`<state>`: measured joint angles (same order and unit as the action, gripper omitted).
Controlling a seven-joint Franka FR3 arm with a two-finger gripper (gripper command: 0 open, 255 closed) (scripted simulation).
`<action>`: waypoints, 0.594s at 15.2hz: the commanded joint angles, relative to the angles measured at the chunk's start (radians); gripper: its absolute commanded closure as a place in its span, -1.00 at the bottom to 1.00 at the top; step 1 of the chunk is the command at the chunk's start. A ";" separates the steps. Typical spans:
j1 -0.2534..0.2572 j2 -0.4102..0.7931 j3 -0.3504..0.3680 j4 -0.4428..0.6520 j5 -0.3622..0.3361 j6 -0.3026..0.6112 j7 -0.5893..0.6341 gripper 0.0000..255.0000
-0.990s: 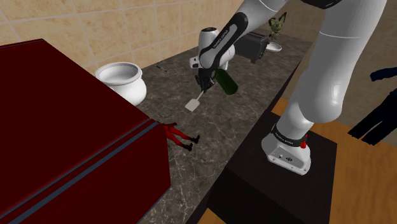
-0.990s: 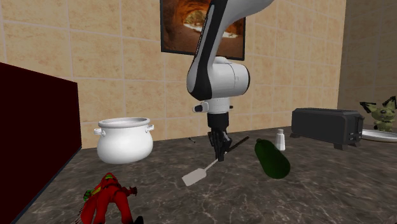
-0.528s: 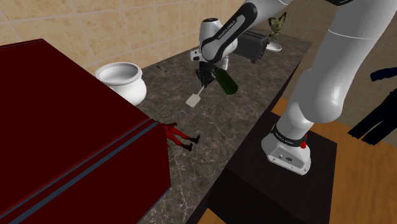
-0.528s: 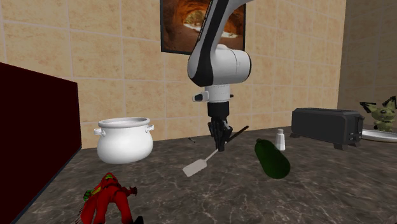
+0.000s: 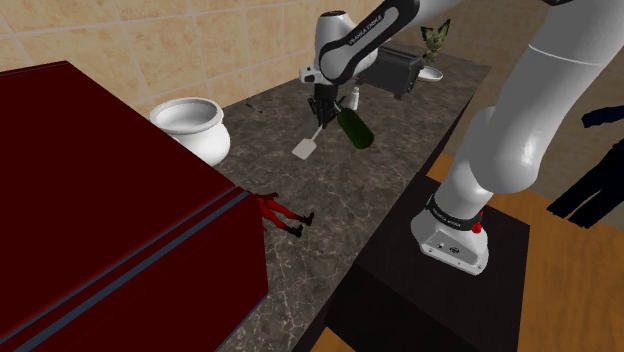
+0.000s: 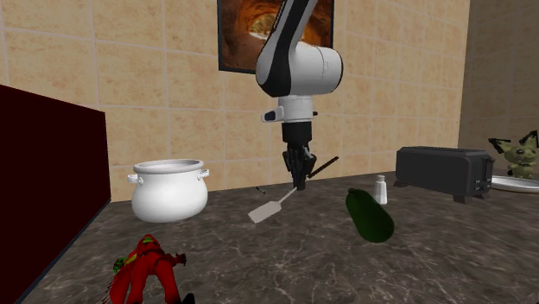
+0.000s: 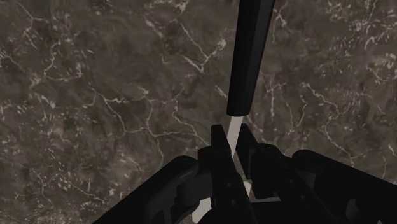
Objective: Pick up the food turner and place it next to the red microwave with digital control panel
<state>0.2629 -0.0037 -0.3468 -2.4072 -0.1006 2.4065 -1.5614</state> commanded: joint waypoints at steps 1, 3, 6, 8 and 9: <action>0.000 -0.022 0.000 0.009 -0.008 -0.030 0.005 1.00; 0.000 -0.042 0.001 0.018 -0.014 -0.059 0.008 1.00; 0.001 -0.070 0.003 0.034 -0.022 -0.102 0.013 1.00; 0.001 -0.087 0.005 0.045 -0.027 -0.130 0.015 1.00; 0.001 -0.096 0.006 0.051 -0.029 -0.144 0.016 1.00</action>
<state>0.2641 -0.0881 -0.3416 -2.3619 -0.1262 2.2798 -1.5463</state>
